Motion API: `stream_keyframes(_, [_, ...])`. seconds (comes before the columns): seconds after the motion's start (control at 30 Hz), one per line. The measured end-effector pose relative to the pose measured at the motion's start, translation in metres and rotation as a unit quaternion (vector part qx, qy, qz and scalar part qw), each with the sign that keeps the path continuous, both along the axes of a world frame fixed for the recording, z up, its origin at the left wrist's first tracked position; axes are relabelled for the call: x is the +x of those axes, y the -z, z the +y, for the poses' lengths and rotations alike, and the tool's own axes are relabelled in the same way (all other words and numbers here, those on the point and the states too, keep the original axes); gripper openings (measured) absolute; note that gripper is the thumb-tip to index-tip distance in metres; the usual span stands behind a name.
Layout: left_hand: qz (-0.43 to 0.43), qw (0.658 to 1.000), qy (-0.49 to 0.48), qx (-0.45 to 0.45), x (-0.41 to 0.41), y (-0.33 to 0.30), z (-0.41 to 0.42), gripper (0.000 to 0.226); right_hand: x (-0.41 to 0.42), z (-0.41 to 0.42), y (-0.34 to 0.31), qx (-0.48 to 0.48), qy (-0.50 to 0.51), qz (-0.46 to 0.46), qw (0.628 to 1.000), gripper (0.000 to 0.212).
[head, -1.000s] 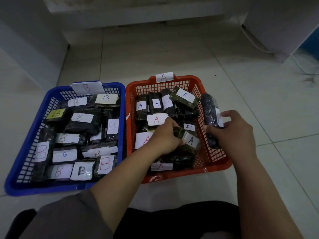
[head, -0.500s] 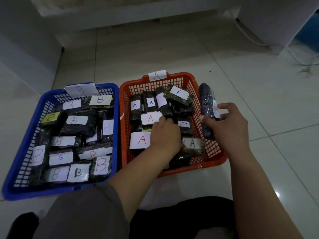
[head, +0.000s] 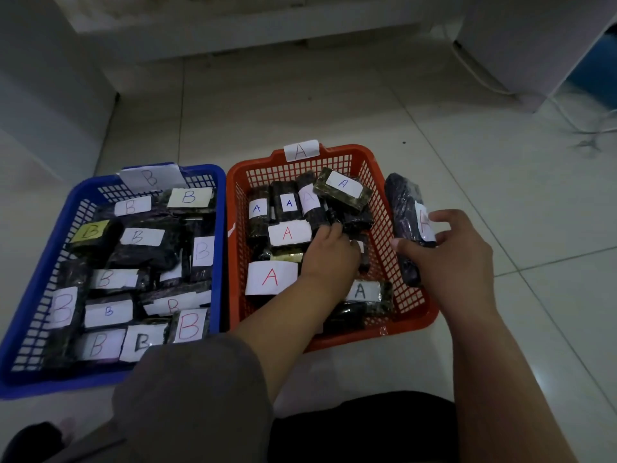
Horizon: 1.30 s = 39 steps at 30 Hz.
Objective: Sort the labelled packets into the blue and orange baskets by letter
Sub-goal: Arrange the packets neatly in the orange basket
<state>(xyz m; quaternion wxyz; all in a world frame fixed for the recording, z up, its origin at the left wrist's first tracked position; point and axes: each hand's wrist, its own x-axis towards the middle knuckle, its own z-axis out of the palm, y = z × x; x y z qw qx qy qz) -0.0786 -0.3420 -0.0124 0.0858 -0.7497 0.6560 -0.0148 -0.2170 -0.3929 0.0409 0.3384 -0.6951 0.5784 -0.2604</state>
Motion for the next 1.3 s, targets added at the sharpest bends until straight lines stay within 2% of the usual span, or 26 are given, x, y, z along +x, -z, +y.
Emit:
stream_keyframes(0.17, [0.004,0.999,-0.034,-0.014,0.0,0.006,-0.011,0.034,0.0,0.0,-0.001,0.005,0.003,0.0,1.0,0.06])
stream_keyframes(0.27, [0.053,0.997,-0.054,-0.029,0.002,0.0,-0.017,0.05,0.0,0.001,-0.001,0.016,-0.004,0.0,1.0,0.061])
stream_keyframes(0.37, [0.1,0.992,-0.059,-0.051,0.02,-0.009,-0.018,0.051,-0.002,0.002,-0.002,0.02,-0.019,0.009,1.0,0.06])
stream_keyframes(0.47, [0.112,0.994,0.02,-0.001,0.038,-0.01,-0.016,0.06,-0.003,0.003,-0.001,0.027,-0.022,0.009,0.999,0.058])
stream_keyframes(0.6, [0.037,0.988,0.142,0.054,0.036,-0.008,-0.022,0.056,-0.002,0.004,-0.001,0.027,-0.019,0.019,0.999,0.054])
stream_keyframes(0.7, [0.033,0.985,0.154,0.068,0.034,-0.006,-0.028,0.049,0.0,0.005,-0.001,0.03,-0.017,0.022,0.999,0.053])
stream_keyframes(0.87, [0.063,0.983,0.171,0.023,0.03,-0.012,-0.025,0.034,0.0,0.003,0.003,0.035,-0.016,0.018,0.999,0.055])
stream_keyframes(0.93, [0.084,0.984,0.159,-0.007,0.028,-0.015,-0.019,0.035,0.001,0.003,0.005,0.035,-0.018,0.019,0.999,0.056])
stream_keyframes(1.07, [0.126,0.99,0.056,-0.017,0.018,-0.023,0.005,0.034,0.0,0.002,0.006,0.032,-0.028,0.018,0.999,0.055])
stream_keyframes(1.17, [0.135,0.99,0.023,0.017,0.019,-0.023,0.027,0.03,0.001,0.004,0.005,0.022,-0.05,0.035,0.998,0.055])
stream_keyframes(1.3, [0.161,0.983,0.011,0.086,0.015,-0.018,0.048,0.039,0.012,0.017,0.007,-0.02,-0.094,0.083,0.992,0.056])
